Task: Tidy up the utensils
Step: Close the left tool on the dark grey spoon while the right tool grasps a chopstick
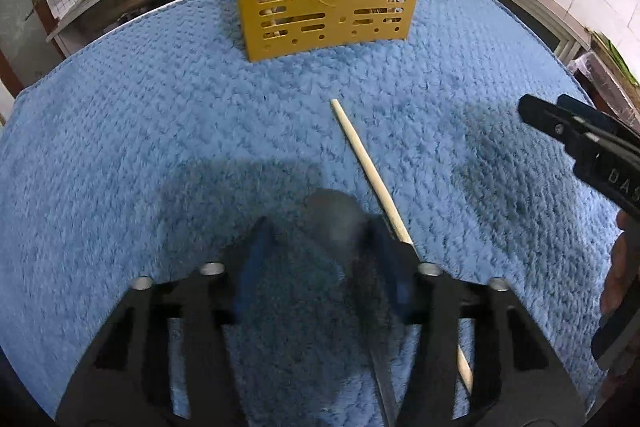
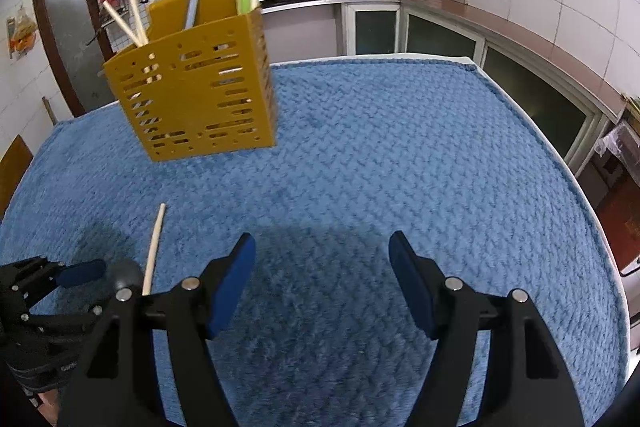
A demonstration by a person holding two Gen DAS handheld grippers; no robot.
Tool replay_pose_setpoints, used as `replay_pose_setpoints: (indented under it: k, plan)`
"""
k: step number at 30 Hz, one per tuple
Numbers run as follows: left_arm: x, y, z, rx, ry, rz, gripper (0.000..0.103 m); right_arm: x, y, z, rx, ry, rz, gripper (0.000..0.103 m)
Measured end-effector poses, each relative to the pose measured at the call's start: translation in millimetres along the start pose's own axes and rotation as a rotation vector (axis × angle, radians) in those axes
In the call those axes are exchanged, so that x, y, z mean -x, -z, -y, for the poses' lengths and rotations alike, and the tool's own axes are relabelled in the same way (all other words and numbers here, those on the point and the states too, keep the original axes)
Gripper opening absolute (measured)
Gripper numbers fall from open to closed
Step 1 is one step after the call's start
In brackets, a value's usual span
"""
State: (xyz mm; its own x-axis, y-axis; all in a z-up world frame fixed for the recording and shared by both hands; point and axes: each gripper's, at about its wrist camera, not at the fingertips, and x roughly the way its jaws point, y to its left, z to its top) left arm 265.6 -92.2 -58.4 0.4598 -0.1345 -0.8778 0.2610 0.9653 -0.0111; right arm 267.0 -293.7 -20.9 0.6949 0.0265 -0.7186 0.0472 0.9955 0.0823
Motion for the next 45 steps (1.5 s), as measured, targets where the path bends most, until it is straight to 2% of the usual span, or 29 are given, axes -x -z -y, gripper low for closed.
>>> replay_pose_setpoints:
  k: [2,3,5,10,16,19,22,28,30,31,32,35,41,45]
  plan:
    - [1.0,-2.6,-4.5,-0.008,-0.012,0.001,0.026,-0.4,0.0,-5.9,0.014,-0.001,-0.001,0.068]
    - [1.7,-3.5,-7.2,-0.016,-0.010,0.002,0.024,-0.9,-0.2,-8.7,0.017,0.000,-0.003,0.068]
    - [1.2,-6.0,-11.6,-0.024,-0.003,0.005,0.010,-2.1,-0.4,-12.9,0.013,-0.006,-0.011,0.068]
    - [5.7,-4.6,-26.0,-0.032,0.031,0.017,0.004,-6.8,-1.8,-35.0,0.039,-0.032,-0.040,0.068]
    - [15.6,-4.6,-57.1,-0.012,0.036,0.041,0.004,-16.3,-6.4,-70.6,0.097,-0.060,-0.079,0.067]
    - [19.1,-6.0,-73.4,0.002,0.032,0.050,0.004,-26.4,-9.0,-84.8,0.099,-0.081,-0.120,0.059]
    - [18.2,-8.3,-84.8,0.011,0.041,0.050,0.004,-34.0,-8.3,-100.8,0.103,-0.098,-0.156,0.057]
    - [10.9,-13.4,-98.2,0.025,0.062,0.030,0.004,-47.6,-3.1,-118.0,0.134,-0.052,-0.235,0.039]
    - [10.4,-13.4,-101.1,0.031,0.069,0.030,0.004,-50.1,-3.4,-118.3,0.124,-0.051,-0.250,0.037]
    - [10.0,-13.9,-101.8,0.034,0.070,0.029,0.004,-50.4,-4.2,-118.9,0.119,-0.053,-0.255,0.031]
    - [9.9,-13.8,-102.0,0.036,0.072,0.029,0.004,-49.4,-5.2,-118.9,0.116,-0.059,-0.258,0.020]
    - [10.8,-16.2,-102.9,0.046,0.083,0.032,0.004,-47.4,-8.8,-120.9,0.111,-0.073,-0.261,0.005]
    - [24.0,-20.2,-97.9,0.029,0.090,0.073,0.004,-37.0,-16.1,-103.2,0.044,-0.129,-0.230,0.005]
    - [36.1,-23.0,-93.0,0.019,0.088,0.105,0.004,-20.6,-23.7,-86.9,0.008,-0.157,-0.178,0.005]
